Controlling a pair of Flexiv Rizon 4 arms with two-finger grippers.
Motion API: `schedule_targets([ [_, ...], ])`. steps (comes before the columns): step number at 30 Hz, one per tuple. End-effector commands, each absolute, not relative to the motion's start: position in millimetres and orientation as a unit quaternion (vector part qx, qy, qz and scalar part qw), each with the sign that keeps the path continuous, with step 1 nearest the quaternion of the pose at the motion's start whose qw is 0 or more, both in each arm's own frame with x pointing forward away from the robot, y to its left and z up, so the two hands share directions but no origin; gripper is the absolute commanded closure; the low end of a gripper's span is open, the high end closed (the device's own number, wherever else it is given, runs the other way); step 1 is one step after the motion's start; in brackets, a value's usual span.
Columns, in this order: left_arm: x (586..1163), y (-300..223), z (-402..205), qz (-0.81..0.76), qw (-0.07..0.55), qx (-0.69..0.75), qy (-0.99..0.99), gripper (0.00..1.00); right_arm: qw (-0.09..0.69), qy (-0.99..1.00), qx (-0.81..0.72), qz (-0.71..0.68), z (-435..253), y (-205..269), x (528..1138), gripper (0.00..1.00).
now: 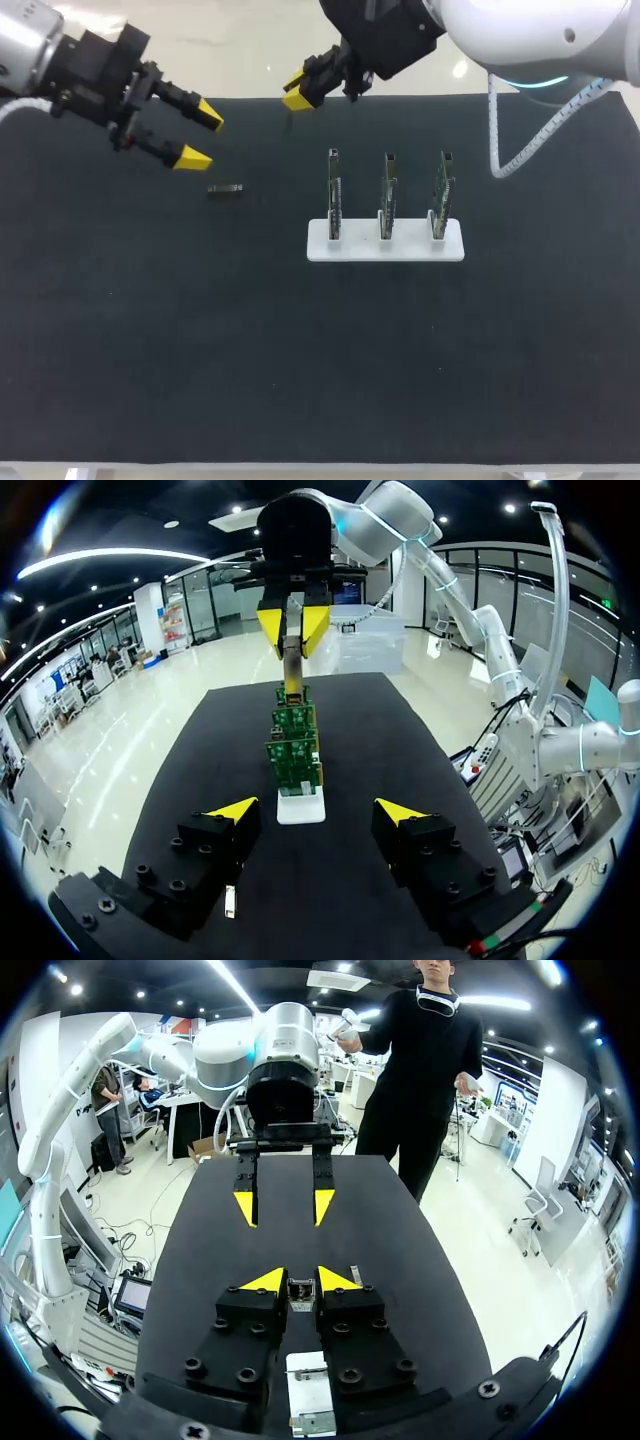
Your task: Pick up the optical module with the left hand, and insert it into the network port with the right hand.
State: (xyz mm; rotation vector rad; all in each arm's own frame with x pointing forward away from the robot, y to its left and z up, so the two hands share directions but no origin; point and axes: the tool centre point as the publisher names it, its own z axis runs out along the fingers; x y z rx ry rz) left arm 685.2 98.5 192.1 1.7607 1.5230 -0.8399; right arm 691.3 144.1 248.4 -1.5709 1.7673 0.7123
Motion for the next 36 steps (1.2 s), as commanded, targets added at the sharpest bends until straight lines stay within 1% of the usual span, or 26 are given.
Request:
schedule_targets([
  [1,689,111,196,-0.323,0.328,0.674,0.578,0.00,0.329,0.674,-0.602,0.275,248,144,694,1.00],
  [3,691,115,197,-0.323,0.337,0.672,0.574,0.00,0.329,0.673,-0.602,0.275,248,144,695,1.00],
  [13,695,120,200,-0.321,0.340,0.676,0.570,0.00,0.323,0.672,-0.608,0.273,246,138,705,1.00],
  [25,695,120,200,-0.321,0.340,0.676,0.570,0.00,0.304,0.668,-0.623,0.270,239,101,718,1.00],
  [36,695,120,200,-0.321,0.340,0.676,0.570,0.00,0.272,0.683,-0.630,0.250,230,69,713,1.00],
])
